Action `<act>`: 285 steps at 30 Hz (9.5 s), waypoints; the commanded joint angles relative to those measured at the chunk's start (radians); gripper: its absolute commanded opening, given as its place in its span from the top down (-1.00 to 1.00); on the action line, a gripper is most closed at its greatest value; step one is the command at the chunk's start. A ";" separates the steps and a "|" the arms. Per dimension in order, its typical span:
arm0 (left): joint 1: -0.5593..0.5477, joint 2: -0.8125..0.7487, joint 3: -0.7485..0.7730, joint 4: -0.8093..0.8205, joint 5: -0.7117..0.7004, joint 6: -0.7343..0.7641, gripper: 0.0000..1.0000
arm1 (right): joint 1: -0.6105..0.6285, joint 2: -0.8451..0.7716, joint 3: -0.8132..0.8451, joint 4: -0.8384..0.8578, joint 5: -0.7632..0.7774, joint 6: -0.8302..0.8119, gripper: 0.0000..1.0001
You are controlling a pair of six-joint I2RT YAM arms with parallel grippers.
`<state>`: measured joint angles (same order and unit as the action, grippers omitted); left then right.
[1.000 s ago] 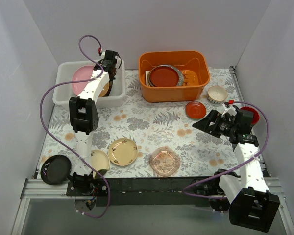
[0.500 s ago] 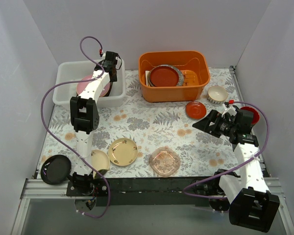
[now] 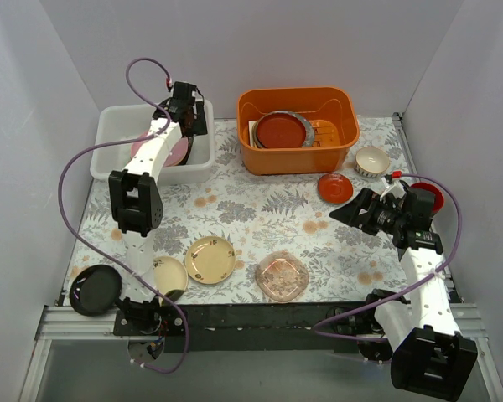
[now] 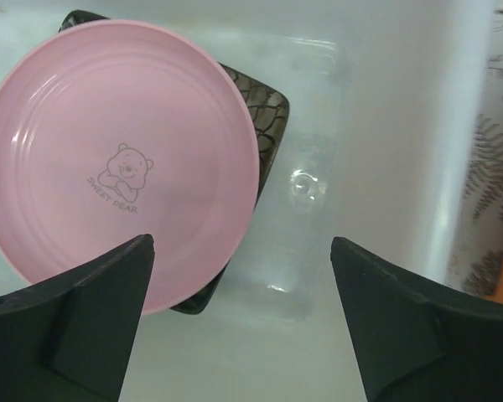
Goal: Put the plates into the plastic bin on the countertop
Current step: Place the plate in the plastic bin, then pick up the plate at the center of the board, then place the plate in the plastic bin.
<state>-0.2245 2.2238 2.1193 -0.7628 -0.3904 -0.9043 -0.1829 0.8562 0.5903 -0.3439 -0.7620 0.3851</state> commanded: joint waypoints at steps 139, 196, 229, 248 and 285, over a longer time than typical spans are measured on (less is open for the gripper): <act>0.068 -1.374 -1.380 0.076 0.829 -0.438 -0.96 | 1.071 1.018 0.470 0.350 0.412 0.192 0.97; 0.066 -1.454 -1.501 0.326 0.917 -0.530 1.00 | 0.984 0.462 0.327 0.453 0.477 0.294 -0.56; 0.105 -0.980 -0.939 0.290 0.789 -0.386 1.00 | 0.982 0.185 0.063 0.372 0.619 0.314 -0.89; 0.339 -0.477 -0.481 0.313 0.983 -0.433 1.00 | 0.979 0.003 -0.070 0.280 0.684 0.340 -0.95; 0.465 -0.153 -0.320 0.195 0.791 -0.492 1.00 | 0.976 0.075 -0.092 0.333 0.609 0.337 -0.96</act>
<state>0.2420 2.0705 1.7741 -0.5426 0.4026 -1.3991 0.7979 0.9325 0.4931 -0.0509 -0.1417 0.7296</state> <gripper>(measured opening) 0.076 0.982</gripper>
